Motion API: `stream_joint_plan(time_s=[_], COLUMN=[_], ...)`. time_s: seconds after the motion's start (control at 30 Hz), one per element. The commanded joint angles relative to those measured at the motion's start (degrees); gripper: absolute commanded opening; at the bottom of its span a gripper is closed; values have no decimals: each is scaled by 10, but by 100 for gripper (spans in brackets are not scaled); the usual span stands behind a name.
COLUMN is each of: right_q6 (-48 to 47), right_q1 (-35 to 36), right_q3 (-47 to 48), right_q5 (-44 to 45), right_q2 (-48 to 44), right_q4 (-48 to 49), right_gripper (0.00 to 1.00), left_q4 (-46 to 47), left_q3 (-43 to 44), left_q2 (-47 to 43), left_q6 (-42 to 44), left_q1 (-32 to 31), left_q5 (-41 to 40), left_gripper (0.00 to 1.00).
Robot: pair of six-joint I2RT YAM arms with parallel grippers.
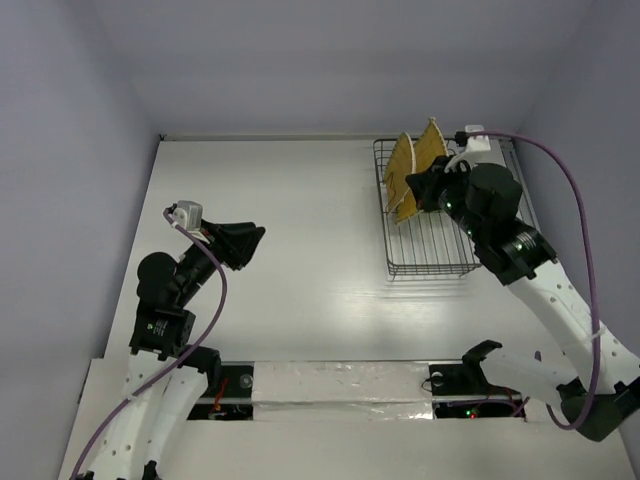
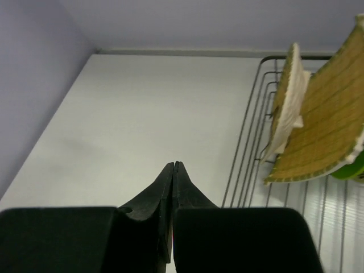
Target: Unload the plates from the dish rack
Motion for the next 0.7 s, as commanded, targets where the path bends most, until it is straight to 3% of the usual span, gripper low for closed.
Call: stream_joint_plan(time_s=[0.0, 0.03, 0.07, 0.17, 0.3, 0.33, 0.37, 0.47, 0.53, 0.67], right_q6=[-47, -70, -84, -106, -108, -106, -107, -113, -113, -108], right_q1=[6, 6, 6, 6, 6, 6, 0, -8, -22, -41], right_q3=[51, 63, 73, 130, 181, 193, 203, 244, 263, 273], right_q5=[117, 139, 195, 288, 302, 299, 299, 285, 270, 248], right_q2=[39, 52, 66, 137, 195, 217, 229, 273, 299, 337], right_q4=[-29, -33, -38, -71, -75, -83, -85, -99, -101, -103], right_gripper=[0, 0, 0, 0, 4, 11, 31, 64, 65, 65], left_q4=[21, 20, 10, 3, 2, 1, 1, -1, -2, -3], left_q3=[23, 23, 27, 29, 29, 29, 29, 29, 29, 29], left_q2=[-6, -5, -5, -8, -3, -3, -3, -3, -3, -4], left_q6=[14, 14, 15, 19, 16, 16, 16, 17, 17, 17], left_q1=[3, 3, 3, 3, 3, 3, 3, 3, 3, 3], left_q5=[9, 4, -5, -29, -32, -33, -33, -34, -37, -35], left_gripper=[29, 7, 0, 0, 0, 0, 0, 12, 19, 24])
